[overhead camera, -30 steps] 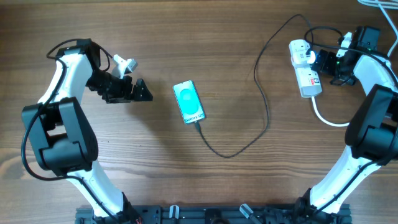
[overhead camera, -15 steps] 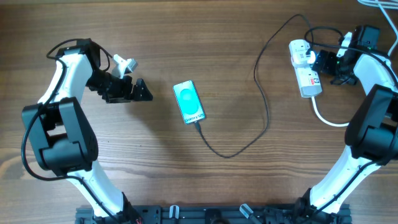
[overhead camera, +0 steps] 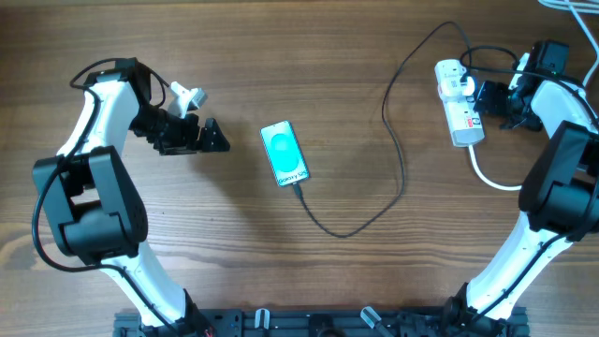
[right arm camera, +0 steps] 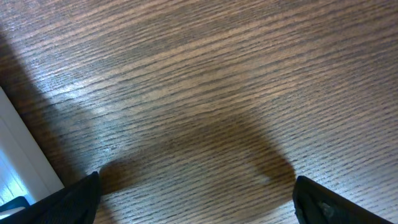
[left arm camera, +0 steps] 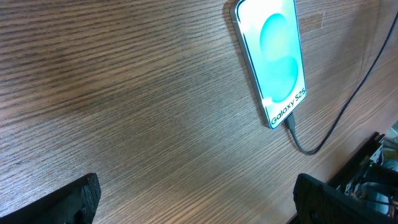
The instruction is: Plug charger to phone and switch on socket
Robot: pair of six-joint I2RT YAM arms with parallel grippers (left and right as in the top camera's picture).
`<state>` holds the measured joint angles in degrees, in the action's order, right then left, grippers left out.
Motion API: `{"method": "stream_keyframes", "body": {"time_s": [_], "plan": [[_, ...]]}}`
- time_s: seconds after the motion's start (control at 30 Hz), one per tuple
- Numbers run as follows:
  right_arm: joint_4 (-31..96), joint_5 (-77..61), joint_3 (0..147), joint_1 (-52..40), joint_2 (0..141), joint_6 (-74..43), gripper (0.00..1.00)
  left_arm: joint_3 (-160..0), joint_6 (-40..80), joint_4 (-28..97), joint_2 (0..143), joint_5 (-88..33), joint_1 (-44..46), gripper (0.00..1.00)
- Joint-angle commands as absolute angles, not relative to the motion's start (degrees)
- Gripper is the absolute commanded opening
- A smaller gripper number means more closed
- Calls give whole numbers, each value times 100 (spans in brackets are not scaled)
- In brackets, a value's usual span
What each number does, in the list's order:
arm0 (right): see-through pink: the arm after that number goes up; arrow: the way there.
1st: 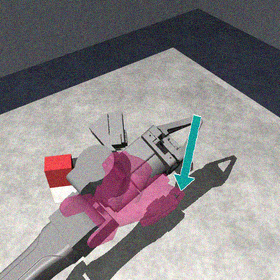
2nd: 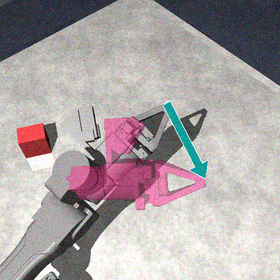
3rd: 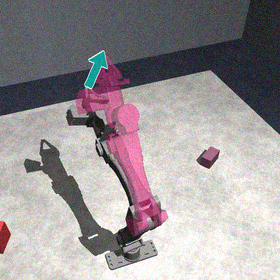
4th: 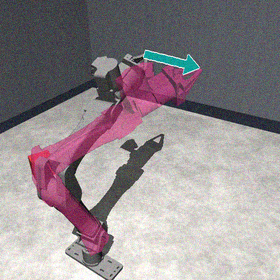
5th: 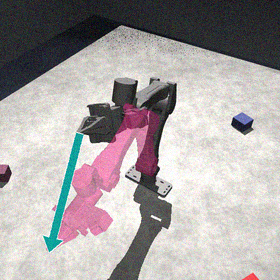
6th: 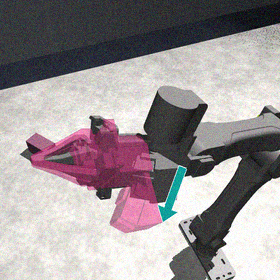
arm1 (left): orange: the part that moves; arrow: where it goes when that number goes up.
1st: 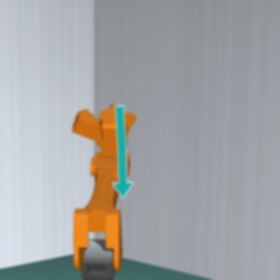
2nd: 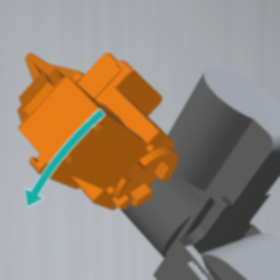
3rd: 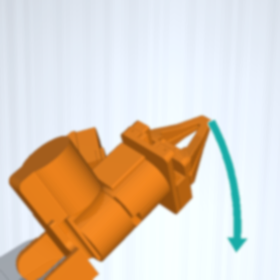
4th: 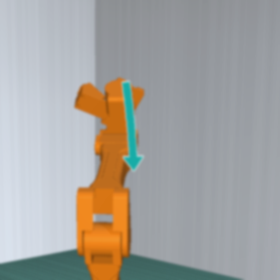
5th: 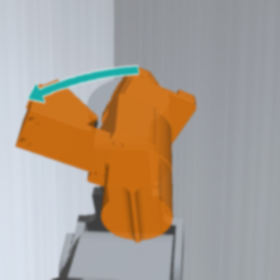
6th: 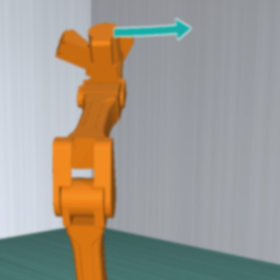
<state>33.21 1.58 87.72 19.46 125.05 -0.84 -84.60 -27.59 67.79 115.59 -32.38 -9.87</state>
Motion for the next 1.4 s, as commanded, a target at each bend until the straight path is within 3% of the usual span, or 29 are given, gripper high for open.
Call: {"method": "stream_keyframes", "body": {"time_s": [0.0, 0.43, 1.37], "plan": [[3566, 126, 8582, 1857, 13058, -8, 100, -8438, -2810, 6761, 11614, -3245, -1031, 100], [3721, -36, 8807, 1855, 11793, -3, 100, -8438, -2810, 6761, 11614, -3242, -1031, 100], [3304, -279, 8462, 1791, 12068, 3, 99, -8438, -2810, 6761, 11614, -3242, -1031, 100]]}}
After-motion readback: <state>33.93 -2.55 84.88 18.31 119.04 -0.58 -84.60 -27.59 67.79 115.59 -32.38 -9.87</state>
